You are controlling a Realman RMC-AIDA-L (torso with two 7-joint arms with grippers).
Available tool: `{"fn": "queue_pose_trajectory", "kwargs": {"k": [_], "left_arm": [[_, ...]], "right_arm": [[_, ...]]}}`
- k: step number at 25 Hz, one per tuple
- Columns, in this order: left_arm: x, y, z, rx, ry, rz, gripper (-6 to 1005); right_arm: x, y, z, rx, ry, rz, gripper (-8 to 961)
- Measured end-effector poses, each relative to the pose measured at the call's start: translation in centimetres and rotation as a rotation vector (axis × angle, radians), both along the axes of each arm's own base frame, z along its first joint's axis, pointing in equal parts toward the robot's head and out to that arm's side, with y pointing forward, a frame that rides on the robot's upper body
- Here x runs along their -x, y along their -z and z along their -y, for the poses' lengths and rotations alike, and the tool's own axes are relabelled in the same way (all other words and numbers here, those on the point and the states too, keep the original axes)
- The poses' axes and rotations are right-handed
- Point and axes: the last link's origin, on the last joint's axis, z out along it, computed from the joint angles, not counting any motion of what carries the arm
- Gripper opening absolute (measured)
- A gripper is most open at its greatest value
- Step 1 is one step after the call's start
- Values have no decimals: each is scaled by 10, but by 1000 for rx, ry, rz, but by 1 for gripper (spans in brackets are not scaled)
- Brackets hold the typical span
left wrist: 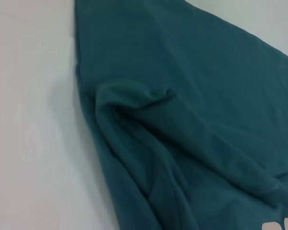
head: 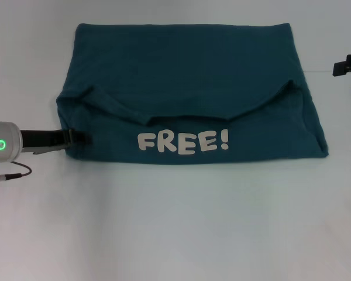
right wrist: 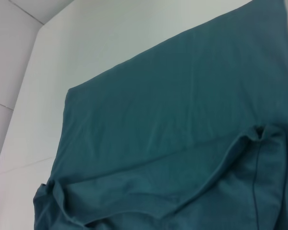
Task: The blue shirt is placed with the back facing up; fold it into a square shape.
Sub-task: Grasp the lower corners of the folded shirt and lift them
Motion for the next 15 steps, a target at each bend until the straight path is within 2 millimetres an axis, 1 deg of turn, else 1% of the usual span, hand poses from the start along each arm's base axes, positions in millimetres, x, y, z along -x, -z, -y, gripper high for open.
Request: {"fn": "queue_pose_trajectory", "kwargs": {"k": [7,10,13,15], "left_arm": [[2,-4,0,-10,-1,-7,401],[3,-9,1,-20,-5,-5,346],[6,-14,2,-28,-15,-5,83],[7,-15,2,-29,-16,-4,58]], "right_arm": [[-4,1,3,20,3,30,795],[-7,1,5,36,9,59,795],[-9,2,8,69,5,90,795],[-11,2,12,94,-3,111,794]]}}
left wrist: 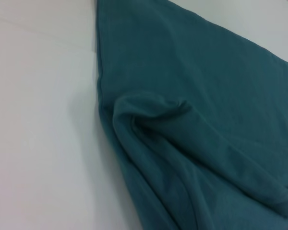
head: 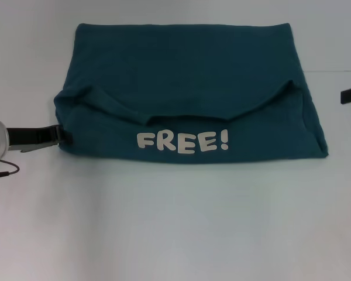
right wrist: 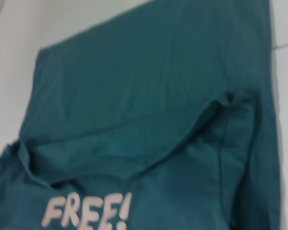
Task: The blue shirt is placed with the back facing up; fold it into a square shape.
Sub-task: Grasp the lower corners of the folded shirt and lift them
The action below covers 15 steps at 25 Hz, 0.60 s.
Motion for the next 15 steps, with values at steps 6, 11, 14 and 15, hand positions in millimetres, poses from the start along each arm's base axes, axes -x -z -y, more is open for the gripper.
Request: {"fn": "queue_pose_trajectory", "kwargs": {"k": [6,11,14,15], "left_arm": [[0,-1,0,-3,-1,0,24],[-1,-2,-2,-9,2,-2,29],[-1,-2,-3,-15,2,-4,32],[-1,-2,-3,-17,1,-4,34]], "right_arm": [[-10,4,6,46,-36,86,794],[-17,25,6,29,-101,120,793],[-20,44,5,8,-137,137,793],[-22,50,4,-3,-147,145,792]]}}
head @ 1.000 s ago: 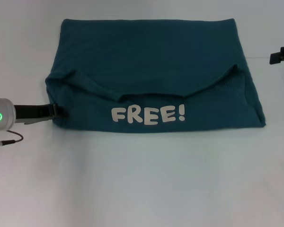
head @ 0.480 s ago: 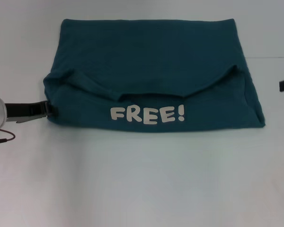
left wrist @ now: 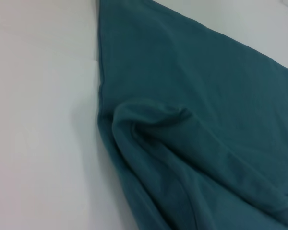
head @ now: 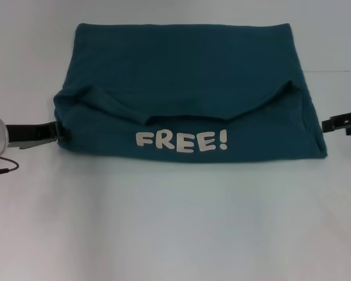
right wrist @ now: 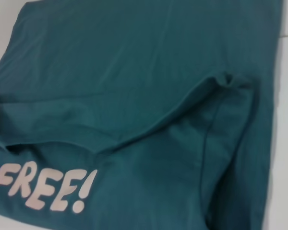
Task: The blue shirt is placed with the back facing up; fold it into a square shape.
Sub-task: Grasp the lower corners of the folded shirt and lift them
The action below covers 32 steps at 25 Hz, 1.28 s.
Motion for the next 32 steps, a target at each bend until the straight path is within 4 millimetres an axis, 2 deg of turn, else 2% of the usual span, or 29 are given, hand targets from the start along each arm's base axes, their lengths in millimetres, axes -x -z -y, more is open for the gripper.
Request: {"fn": "queue_pose_trajectory", "kwargs": {"k": [6,13,19,25,32], "left_arm": [[-1,0,-1,-3,1,1,40],[0,-1,-3,-18,-1,-8,47],[-1,-1,-4,-20,-1,-7,53],[-1,-1,-5,-23,0,-6,60],[-2,-1,-5,-26,1,-5,67]], "right_arm": [[-6,29,-4,-54,-10,32,792],[-11,54,-4,-40,6,61,791],[-9,64,-4,-35,-4,68,790],[-6,70,-4,-29,-13,64,748],[-4,71,-3,-17,-17,61,611]]}}
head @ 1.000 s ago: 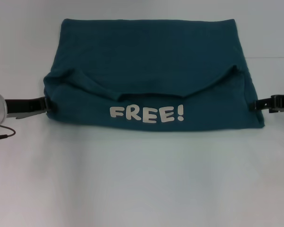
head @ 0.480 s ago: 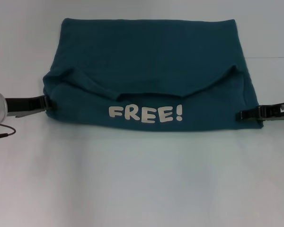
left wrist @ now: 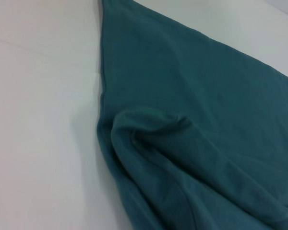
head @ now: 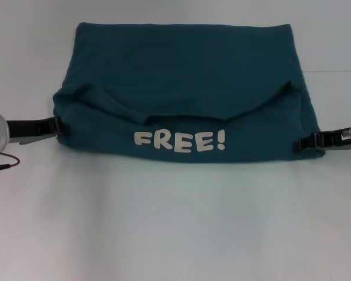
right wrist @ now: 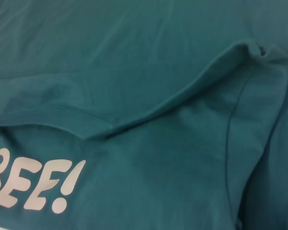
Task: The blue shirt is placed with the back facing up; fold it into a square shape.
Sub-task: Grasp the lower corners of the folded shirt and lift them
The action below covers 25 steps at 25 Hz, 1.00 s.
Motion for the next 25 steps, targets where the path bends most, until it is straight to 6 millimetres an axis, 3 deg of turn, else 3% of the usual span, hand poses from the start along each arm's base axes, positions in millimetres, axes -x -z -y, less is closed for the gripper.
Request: {"fn": "queue_pose_trajectory", "kwargs": {"k": [4,15,19,25], "left_arm": [[0,0,0,0,1,0,71],[-1,1,4,31,6,7,83],[-2,-4,14,108,17,33,87],[6,-23,60,330,-26,58,93]], "right_arm": [[0,1,0,4,-3,11,532],[4,-5,-1,17,2,-4,73],[15,-14,7,86,-5,-36,54],[12,-33,37,267,67,-45,47]]}}
